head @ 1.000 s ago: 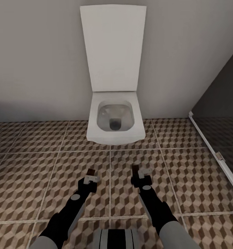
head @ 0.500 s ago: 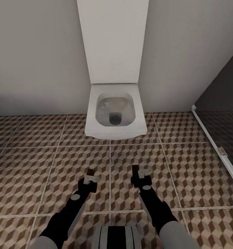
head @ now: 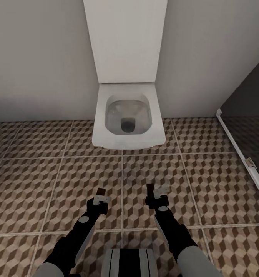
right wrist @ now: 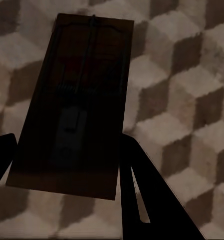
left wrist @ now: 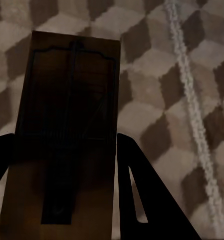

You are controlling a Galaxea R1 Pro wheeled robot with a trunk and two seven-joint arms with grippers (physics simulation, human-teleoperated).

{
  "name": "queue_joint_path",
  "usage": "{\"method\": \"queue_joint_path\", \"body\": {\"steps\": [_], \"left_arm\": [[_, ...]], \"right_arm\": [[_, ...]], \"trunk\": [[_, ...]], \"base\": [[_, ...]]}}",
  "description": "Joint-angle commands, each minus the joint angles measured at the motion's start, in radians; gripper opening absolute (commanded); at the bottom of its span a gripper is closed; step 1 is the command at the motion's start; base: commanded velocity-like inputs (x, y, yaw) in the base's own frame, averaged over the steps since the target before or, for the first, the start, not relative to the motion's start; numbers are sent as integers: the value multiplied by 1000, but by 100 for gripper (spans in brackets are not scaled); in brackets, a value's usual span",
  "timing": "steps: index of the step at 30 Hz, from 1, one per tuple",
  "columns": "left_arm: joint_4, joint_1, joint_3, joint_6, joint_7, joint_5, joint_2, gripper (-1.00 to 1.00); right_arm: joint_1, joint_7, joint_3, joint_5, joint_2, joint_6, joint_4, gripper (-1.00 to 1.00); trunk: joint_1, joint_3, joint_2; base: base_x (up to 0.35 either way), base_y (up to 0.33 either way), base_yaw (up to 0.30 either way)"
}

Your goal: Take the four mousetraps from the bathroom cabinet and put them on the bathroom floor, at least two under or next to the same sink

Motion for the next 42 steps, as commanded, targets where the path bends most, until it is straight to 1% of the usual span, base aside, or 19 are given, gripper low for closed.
{"method": "queue_joint_path", "body": {"steps": [1,4,6,12,19,36,42], "left_arm": [[-2,0,-3,6,8,2,1,-100],[-3,0,-4,5,8,2,1,-100],[-5,0,-6,5,7,1,1,-100],[-6,0,-28,6,8,2,1,-100],[-6,0,-32,11,8,2,1,-100],[-4,0,-32,13,8,2,1,-100],[-2,0,-32,13,9,2,1,-100]], "right_arm": [[0,-2,2,6,0,8,-1,-100],[0,-2,2,6,0,8,-1,-100],[-1,-2,2,6,0,8,-1,-100],[-1,-2,2,6,0,8,-1,-100],[0,-2,2,6,0,8,-1,-100],[-1,-2,2,6,0,8,-1,-100],[0,-2,2,6,0,8,-1,-100]], "trunk": [[0,-5,-1],[2,-16,-1],[2,-16,-1],[2,-16,-1],[2,-16,-1],[2,-16,-1],[2,-16,-1]], "base": [[0,0,0],[0,0,0],[0,0,0],[0,0,0],[36,6,0],[259,138,0],[224,8,0]]}}
